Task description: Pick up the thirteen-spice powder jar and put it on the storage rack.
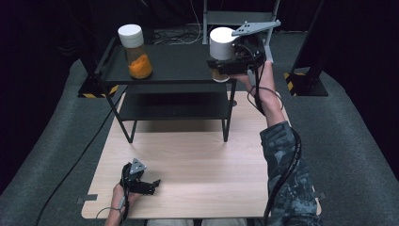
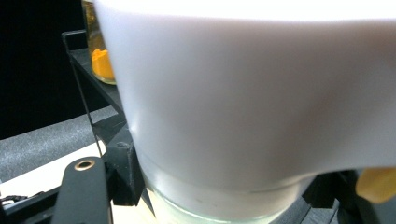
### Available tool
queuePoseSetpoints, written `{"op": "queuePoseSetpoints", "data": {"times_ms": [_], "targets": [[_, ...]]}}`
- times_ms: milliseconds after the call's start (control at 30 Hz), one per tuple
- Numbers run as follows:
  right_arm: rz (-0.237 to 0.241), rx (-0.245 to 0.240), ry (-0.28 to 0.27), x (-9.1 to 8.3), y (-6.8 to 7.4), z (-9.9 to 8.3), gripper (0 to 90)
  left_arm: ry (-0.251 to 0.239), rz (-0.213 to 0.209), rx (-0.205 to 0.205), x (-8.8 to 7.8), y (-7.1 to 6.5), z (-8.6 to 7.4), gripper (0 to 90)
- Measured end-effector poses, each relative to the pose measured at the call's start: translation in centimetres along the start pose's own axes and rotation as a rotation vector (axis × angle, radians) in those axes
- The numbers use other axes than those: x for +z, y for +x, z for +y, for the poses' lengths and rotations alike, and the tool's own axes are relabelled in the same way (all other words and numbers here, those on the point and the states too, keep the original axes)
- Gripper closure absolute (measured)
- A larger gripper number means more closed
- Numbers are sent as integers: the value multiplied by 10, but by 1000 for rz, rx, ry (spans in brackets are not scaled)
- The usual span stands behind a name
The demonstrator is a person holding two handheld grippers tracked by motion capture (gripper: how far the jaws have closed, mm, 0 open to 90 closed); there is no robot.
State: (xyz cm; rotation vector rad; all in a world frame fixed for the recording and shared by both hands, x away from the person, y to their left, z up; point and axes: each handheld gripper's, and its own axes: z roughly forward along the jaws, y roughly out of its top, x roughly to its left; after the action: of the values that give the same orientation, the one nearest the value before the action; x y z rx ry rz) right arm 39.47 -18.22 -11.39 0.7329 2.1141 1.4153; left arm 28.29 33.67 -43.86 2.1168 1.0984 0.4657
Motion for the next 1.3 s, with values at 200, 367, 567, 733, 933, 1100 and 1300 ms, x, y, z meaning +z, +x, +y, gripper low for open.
{"op": "queuePoseSetpoints", "data": {"times_ms": [200,367,567,733,933,1100,1300], "targets": [[-4,12,13,8,-3,1,305,1,-1,1,0,0,0,7],[-18,30,24,16,-8,0,305,0,0,0,0,0,0,8],[-36,56,29,22,-14,-3,304,0,0,0,0,0,0,8],[-51,72,35,26,-18,-4,305,0,0,0,0,0,0,8],[-57,88,44,31,-22,-6,304,0,-1,0,0,0,0,8],[-50,100,28,31,-24,-10,305,0,-1,0,0,0,0,7],[-46,109,26,31,-26,-11,304,0,-1,0,0,0,0,8]]}}
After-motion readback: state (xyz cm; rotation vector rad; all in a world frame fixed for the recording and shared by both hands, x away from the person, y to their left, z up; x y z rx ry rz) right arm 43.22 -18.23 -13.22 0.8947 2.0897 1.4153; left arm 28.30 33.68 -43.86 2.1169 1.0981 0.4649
